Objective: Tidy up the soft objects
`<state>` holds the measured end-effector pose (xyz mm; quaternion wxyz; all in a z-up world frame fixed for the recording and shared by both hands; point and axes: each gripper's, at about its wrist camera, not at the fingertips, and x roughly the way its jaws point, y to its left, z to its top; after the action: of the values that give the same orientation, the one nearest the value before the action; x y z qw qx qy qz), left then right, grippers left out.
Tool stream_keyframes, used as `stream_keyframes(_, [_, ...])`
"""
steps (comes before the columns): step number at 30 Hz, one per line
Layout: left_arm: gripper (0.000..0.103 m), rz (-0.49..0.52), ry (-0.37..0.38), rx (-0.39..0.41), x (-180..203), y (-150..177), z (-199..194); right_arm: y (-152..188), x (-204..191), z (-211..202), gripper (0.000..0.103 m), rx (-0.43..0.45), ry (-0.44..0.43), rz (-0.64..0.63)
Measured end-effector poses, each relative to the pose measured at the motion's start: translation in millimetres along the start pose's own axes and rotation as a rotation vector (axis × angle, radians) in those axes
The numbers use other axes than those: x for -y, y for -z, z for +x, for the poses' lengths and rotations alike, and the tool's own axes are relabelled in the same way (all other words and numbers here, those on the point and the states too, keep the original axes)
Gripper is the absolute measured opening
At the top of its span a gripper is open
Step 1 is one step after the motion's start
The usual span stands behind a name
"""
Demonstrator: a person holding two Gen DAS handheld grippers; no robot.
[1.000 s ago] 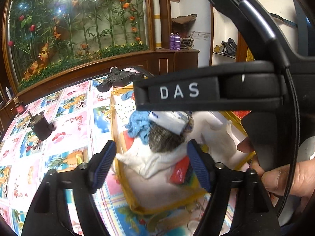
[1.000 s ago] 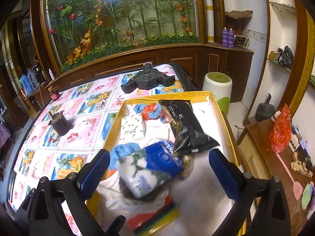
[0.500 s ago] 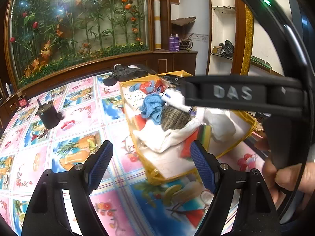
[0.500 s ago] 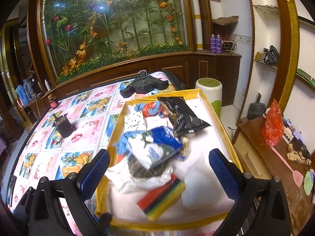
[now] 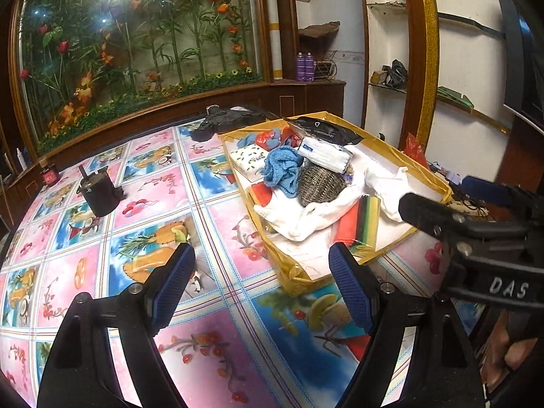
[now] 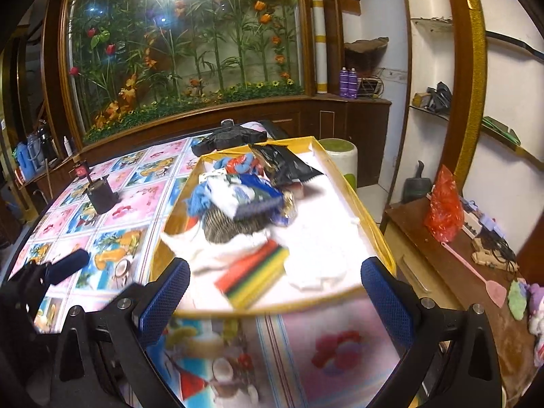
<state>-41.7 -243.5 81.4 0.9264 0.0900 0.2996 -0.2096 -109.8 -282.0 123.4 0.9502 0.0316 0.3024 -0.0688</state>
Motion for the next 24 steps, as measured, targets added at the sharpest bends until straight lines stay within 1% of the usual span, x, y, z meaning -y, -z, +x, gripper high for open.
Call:
stream_keyframes(2, [0.081,-0.003,0.0,-0.011,-1,1,-1,8,3,-7,0.102,0.004,-0.002,0.008])
stream_keyframes(4, [0.081,0.001,-0.028,-0.017,-2,3,1,15,4,-13,0.102,0.01,-0.005,0.015])
stream_keyframes(6, [0.081,0.008,-0.06,-0.025,-4,3,2,21,5,-19,0.102,0.027,-0.001,0.013])
stream_keyframes(11, [0.081,-0.002,-0.09,-0.017,-13,7,-1,38,-1,-33,0.102,0.081,0.012,-0.006])
stream_keyframes(15, [0.081,-0.023,-0.092,-0.02,-19,6,-1,49,-8,-32,0.102,0.072,-0.001,-0.016])
stream_keyframes(18, [0.081,-0.038,-0.077,-0.033,-22,6,1,51,-12,-27,0.102,0.056,-0.021,-0.031])
stream_keyframes(21, [0.081,-0.036,-0.072,-0.036,-21,6,1,47,-11,-26,0.102,0.066,-0.01,-0.025])
stream_keyframes(24, [0.081,-0.019,-0.084,-0.032,-19,7,1,43,-8,-24,0.102,0.09,-0.002,-0.009])
